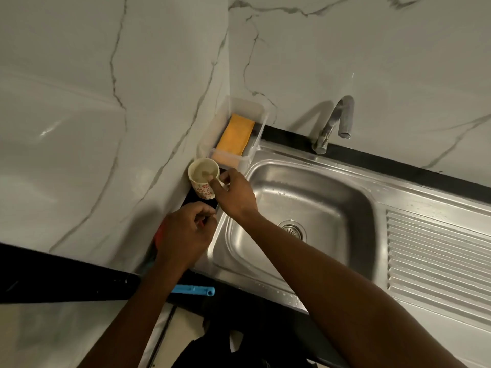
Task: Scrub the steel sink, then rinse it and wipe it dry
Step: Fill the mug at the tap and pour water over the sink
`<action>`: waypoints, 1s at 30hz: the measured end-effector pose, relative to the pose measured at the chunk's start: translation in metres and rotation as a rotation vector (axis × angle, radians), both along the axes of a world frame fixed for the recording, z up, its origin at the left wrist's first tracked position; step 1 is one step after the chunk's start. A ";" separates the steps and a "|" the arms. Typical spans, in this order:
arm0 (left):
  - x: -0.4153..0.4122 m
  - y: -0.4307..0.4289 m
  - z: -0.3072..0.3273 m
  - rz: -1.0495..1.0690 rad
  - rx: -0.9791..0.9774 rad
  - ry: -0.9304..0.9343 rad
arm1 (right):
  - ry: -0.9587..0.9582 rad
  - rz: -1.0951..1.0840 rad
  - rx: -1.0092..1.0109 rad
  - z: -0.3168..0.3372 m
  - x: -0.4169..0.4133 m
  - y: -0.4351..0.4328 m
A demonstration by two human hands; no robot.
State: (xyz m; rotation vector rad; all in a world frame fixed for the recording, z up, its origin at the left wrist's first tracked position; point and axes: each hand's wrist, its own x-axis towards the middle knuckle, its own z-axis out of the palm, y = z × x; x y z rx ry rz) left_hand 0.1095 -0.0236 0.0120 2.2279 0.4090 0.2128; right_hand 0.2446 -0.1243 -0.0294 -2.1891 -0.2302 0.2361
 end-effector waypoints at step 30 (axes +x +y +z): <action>0.078 -0.056 0.009 -0.150 -0.049 -0.176 | 0.163 -0.280 -0.001 0.035 -0.018 -0.167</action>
